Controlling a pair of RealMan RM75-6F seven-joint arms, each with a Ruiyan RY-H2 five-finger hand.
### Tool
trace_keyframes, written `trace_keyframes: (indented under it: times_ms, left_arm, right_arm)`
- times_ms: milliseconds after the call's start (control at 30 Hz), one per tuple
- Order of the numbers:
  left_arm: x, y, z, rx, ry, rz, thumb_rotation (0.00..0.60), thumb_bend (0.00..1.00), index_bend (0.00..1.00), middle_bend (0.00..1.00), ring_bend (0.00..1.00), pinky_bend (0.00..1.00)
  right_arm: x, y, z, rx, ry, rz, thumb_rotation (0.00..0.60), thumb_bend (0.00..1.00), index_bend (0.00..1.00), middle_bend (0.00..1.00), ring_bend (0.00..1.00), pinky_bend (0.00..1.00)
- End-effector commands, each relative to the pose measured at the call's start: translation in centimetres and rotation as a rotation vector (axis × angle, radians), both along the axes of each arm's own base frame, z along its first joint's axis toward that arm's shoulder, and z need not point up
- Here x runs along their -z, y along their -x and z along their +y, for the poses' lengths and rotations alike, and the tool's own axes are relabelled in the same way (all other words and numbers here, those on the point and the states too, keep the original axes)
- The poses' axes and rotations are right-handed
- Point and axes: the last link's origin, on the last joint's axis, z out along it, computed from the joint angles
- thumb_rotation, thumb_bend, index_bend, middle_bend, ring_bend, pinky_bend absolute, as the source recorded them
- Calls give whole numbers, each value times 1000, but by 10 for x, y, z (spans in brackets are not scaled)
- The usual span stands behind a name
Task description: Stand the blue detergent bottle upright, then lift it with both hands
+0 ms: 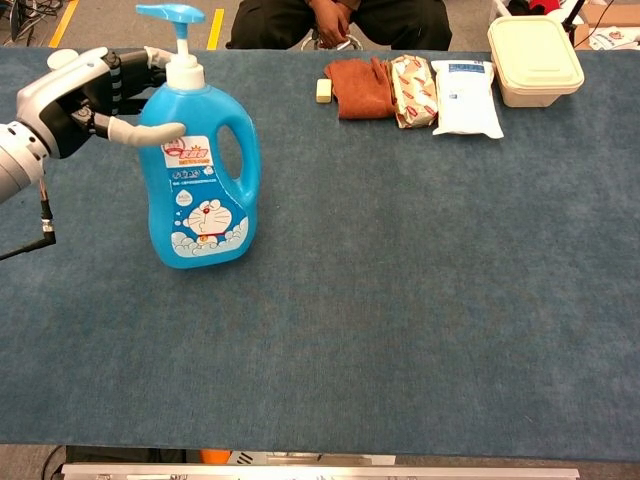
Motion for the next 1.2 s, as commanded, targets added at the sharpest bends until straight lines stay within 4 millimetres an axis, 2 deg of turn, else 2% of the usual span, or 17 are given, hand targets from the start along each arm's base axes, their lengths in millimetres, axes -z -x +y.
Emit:
trace_keyframes:
  times_ms: [33,333,533,967,1100,1200]
  left_arm:
    - [-1,-1,4,-2,3,-40,600,246,353,188,160,514]
    - [-16,0,9,-2,-34,-155,600,246,365,188,160,534]
    - [-22,-9,7,24,-62,-198,600,246,366,188,161,534]
    - [-23,-42,-5,109,-67,-252,600,246,367,188,161,534]
    - [-24,-50,-6,117,-76,-270,600,246,371,188,161,534]
    - [-26,-58,-6,125,-87,-288,600,246,375,190,161,534]
  right_arm:
    - [0,0,0,1,2,1,600,184,248,277,114,146]
    - [2,-5,-4,-17,-10,2,600,183,248,277,114,146]
    - [9,-22,-18,-74,-51,-7,600,183,248,277,114,146]
    - [31,-97,-59,-218,-286,-261,600,183,248,297,114,145]
    - [41,-117,-69,-241,-349,-295,600,187,303,298,114,144]
    - [54,-137,-79,-256,-411,-326,600,239,340,298,114,144]
